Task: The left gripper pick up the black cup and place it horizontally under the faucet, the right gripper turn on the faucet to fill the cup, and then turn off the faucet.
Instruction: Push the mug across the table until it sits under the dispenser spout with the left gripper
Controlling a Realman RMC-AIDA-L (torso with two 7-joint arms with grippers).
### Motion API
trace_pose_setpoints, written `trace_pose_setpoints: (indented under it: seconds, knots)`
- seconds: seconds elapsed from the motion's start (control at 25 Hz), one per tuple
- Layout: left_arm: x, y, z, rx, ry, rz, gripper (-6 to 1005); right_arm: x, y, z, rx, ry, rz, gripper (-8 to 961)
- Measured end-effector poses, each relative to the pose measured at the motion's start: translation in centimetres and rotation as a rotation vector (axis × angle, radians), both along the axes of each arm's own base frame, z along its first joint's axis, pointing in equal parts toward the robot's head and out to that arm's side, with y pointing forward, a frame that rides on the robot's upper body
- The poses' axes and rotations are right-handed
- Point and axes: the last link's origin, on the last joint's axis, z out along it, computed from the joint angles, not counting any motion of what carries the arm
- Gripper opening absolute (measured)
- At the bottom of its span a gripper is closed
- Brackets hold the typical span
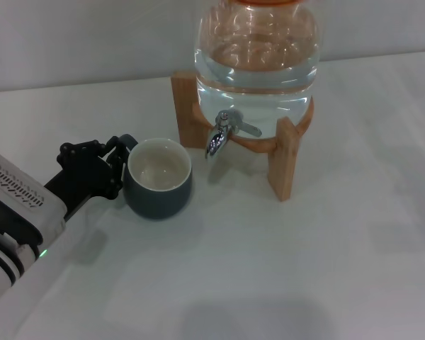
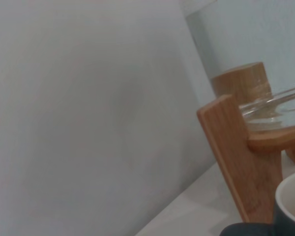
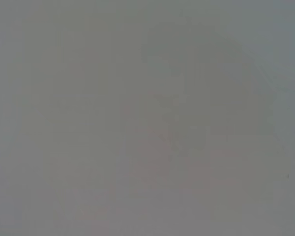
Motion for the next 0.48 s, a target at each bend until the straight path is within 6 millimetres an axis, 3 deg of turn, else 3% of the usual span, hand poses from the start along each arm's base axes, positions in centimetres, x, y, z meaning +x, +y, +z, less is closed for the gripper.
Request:
trace_pose_setpoints:
  seconds: [0.48]
  knots:
    - [0.87, 0.5, -0.08, -0.003, -0.004, -0.023, 70, -0.06, 0.02, -0.02, -0.001, -0.001, 0.003, 856]
